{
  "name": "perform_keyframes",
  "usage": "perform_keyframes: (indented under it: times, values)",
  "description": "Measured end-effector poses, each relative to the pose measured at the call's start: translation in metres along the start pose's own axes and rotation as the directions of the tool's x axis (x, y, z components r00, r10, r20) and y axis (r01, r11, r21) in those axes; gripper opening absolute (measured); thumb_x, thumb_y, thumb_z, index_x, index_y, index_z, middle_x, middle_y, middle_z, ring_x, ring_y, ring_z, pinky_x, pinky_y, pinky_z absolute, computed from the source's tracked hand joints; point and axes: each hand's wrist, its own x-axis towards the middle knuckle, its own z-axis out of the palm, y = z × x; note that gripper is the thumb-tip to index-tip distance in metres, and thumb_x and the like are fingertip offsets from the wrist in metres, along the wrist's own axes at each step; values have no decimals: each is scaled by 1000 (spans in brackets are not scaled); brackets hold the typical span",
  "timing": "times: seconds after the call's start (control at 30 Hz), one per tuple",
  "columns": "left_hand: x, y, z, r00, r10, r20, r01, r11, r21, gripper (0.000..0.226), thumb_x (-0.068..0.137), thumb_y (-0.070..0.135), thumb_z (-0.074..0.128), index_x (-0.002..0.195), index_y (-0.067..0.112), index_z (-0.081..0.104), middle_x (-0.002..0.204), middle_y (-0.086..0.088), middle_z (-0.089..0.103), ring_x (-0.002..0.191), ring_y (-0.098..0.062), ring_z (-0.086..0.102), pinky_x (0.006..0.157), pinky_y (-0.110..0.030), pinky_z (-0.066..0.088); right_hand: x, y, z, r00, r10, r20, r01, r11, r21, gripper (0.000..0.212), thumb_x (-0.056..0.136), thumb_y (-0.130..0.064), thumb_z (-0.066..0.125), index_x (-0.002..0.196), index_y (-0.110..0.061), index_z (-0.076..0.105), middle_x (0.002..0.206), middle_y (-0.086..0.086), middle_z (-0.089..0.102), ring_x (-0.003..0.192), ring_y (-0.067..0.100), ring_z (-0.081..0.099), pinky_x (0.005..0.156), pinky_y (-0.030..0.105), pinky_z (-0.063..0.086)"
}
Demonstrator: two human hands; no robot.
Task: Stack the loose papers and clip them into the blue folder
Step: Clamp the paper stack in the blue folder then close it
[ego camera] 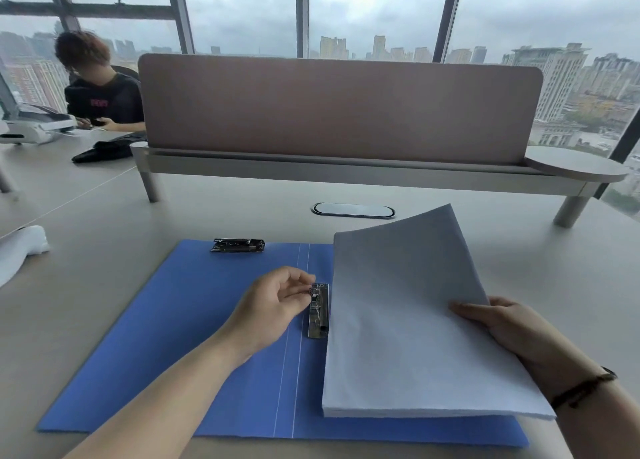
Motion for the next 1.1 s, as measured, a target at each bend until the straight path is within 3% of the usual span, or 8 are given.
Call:
perform_keyframes:
  times: [0.17,0.33,0.47,0.53,0.63,0.73,0.9,1.1]
  values:
    - [1,-6,1,997,62,36,-65,993,94,26,85,-13,61,96,11,57,118,4,69,109,0,67,91,-15,51,6,1,-16,999,11,-33,-12,999,-37,17,89,-8,68,95,7,72,79,26,76,50,32,70,50,38,60]
    - [6,-5,-2,998,31,58,-37,994,104,28,83,-13,60,92,13,64,115,5,70,105,1,68,86,-15,52,9,4,-13,1000,6,-9,-6,999,-37,14,90,-6,67,92,7,72,75,25,75,49,32,70,48,38,60]
    - [15,-3,-6,997,-38,63,34,997,66,12,89,4,69,95,14,71,108,3,76,99,-7,71,92,-27,55,9,5,-12,1000,-9,11,10,1000,-25,13,91,-5,65,89,7,72,71,23,74,47,30,69,45,36,59]
    - [21,0,-7,997,-69,31,68,996,53,7,91,16,71,97,13,73,100,-2,77,94,-15,72,79,-32,61,10,6,-12,1000,-13,14,13,1000,-21,13,91,-5,66,89,6,72,72,23,74,47,30,69,46,36,59]
    - [28,4,-1,997,-66,-35,71,987,146,8,92,23,70,96,16,72,97,0,75,86,-11,70,53,-24,54,12,6,-12,1000,-14,24,15,1000,-24,14,91,-6,66,91,7,72,74,23,75,48,30,69,45,34,59]
    - [34,2,8,995,-34,-96,58,965,256,10,90,26,71,96,18,73,96,5,75,89,-12,69,42,-21,47,13,7,-13,1000,-16,22,17,1000,-22,14,91,-6,67,90,7,72,73,22,75,48,29,70,44,33,59]
    - [38,1,12,988,-30,-148,68,963,260,20,92,20,69,112,17,71,101,4,73,80,-4,66,41,-12,41,17,8,-13,999,-14,32,15,1000,-15,15,89,-8,68,92,7,73,77,24,76,51,30,71,48,34,61]
    - [37,-4,8,991,-27,-131,59,966,252,19,91,23,70,110,25,70,101,10,73,85,-4,66,43,-14,42,19,10,-4,997,-20,79,22,1000,-15,19,89,-9,68,95,8,73,81,26,75,53,31,71,51,37,61]
